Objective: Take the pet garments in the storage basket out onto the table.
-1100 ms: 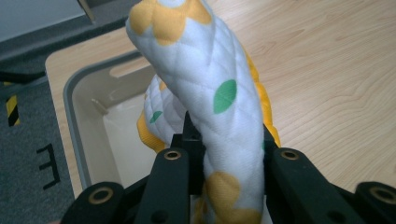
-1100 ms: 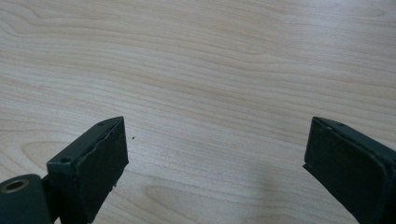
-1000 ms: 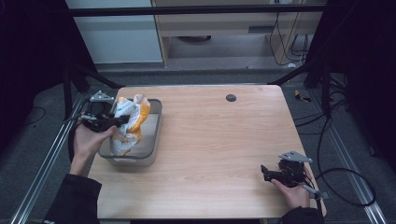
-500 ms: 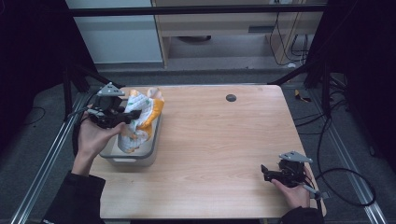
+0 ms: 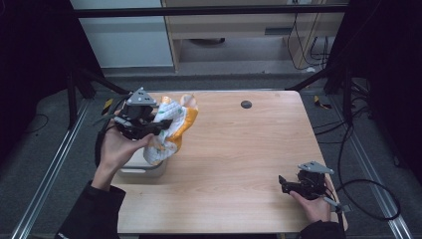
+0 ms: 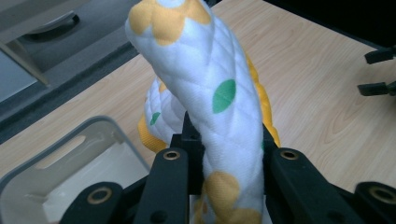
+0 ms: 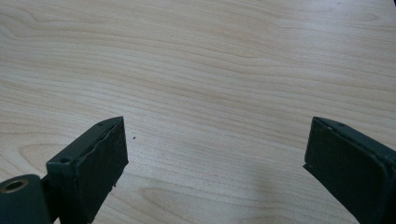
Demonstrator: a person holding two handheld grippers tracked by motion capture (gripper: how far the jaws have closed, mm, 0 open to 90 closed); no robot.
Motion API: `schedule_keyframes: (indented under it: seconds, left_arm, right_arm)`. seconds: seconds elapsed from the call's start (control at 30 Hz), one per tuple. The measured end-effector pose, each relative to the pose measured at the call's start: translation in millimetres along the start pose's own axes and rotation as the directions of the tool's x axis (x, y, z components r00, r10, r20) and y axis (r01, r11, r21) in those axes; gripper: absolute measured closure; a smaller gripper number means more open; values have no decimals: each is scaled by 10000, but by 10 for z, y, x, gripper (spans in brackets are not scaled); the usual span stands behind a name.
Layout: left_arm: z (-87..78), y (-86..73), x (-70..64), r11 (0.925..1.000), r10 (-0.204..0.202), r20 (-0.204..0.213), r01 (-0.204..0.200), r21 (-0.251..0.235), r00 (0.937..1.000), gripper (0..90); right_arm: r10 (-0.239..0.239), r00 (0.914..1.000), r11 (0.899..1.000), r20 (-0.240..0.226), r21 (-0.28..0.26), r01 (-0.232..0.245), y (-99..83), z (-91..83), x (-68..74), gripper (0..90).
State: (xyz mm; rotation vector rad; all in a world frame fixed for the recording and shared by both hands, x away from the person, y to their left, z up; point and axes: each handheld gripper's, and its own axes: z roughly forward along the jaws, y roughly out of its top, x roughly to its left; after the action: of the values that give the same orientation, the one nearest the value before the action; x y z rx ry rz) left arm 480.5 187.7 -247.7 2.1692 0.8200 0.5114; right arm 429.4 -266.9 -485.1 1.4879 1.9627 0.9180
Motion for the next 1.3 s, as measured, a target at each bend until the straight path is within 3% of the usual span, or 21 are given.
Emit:
schedule_keyframes:
  seconds: [0.27, 0.57, 1.3]
  left_arm:
    - [220, 59, -163, 9998, 182, 505, -183, 28, 9986, 746]
    - [508, 45, -305, 9984, 358, 952, -398, 408, 9948, 746]
    - [1051, -81, -539, 9931, 437, 1679, -611, 999, 9848, 744]
  right_arm:
    - [71, 10000, 10000, 17, -29, -71, -3, -2, -7, 59]
    - [41, 10000, 10000, 12, -61, -41, -5, 0, -7, 60]
    - [-45, 10000, 10000, 39, -48, 45, -9, 8, -12, 60]
